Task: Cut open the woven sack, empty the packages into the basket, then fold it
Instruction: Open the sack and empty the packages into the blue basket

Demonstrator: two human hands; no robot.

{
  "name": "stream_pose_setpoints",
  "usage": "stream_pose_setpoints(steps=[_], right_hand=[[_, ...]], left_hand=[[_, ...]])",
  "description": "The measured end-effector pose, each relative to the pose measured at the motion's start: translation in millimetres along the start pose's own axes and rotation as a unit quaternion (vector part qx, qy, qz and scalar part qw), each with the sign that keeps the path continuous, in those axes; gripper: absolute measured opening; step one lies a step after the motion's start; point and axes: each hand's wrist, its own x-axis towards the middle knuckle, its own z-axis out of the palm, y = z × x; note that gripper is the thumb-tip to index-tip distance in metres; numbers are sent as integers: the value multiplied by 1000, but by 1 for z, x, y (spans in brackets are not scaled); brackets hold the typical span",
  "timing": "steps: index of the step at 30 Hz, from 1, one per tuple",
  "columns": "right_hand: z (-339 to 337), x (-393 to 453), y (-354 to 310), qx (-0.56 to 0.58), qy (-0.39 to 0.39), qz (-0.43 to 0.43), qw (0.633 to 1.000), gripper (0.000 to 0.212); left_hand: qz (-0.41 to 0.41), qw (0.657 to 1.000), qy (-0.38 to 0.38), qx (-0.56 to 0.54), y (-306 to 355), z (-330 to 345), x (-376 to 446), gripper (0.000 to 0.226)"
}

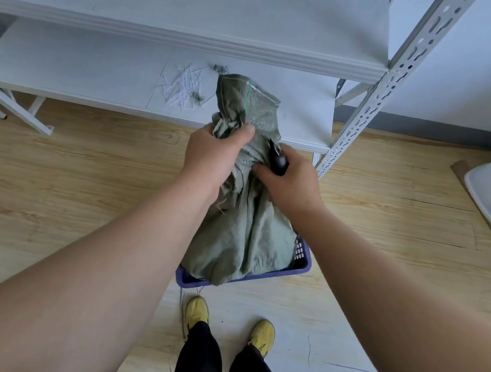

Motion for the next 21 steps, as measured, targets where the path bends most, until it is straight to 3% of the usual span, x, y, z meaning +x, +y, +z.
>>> stream_pose_setpoints(steps=[6, 8, 10, 12, 14, 17, 19, 21], right_hand=[[3, -7, -3, -17, 30, -12, 999, 21], [5, -14, -2, 47, -26, 18, 998, 37], [8, -22, -5, 117, -76, 17, 990, 66], [18, -23, -5, 68, -87, -15, 994, 86], [27, -21, -3, 18, -40, -15, 999, 74], [25, -12, -1, -21, 40, 38, 998, 32], [22, -7, 2, -40, 40, 47, 997, 24], [18, -4, 3, -22, 30, 62, 997, 23]], left_hand=[[3, 1000, -3, -25, -4, -3, 0, 12], [-50, 998, 11, -40, -7, -10, 0, 16], [-90, 993, 27, -71, -6, -14, 5, 24], [-99, 991, -3, -89, -2, -16, 8, 33], [-92, 991, -80, -59, 4, -12, 8, 30], [-51, 984, -167, 20, 10, -17, 6, 39], [0, 990, -134, 37, -3, -31, 9, 46], [9, 995, -53, 81, -27, -47, 11, 49]])
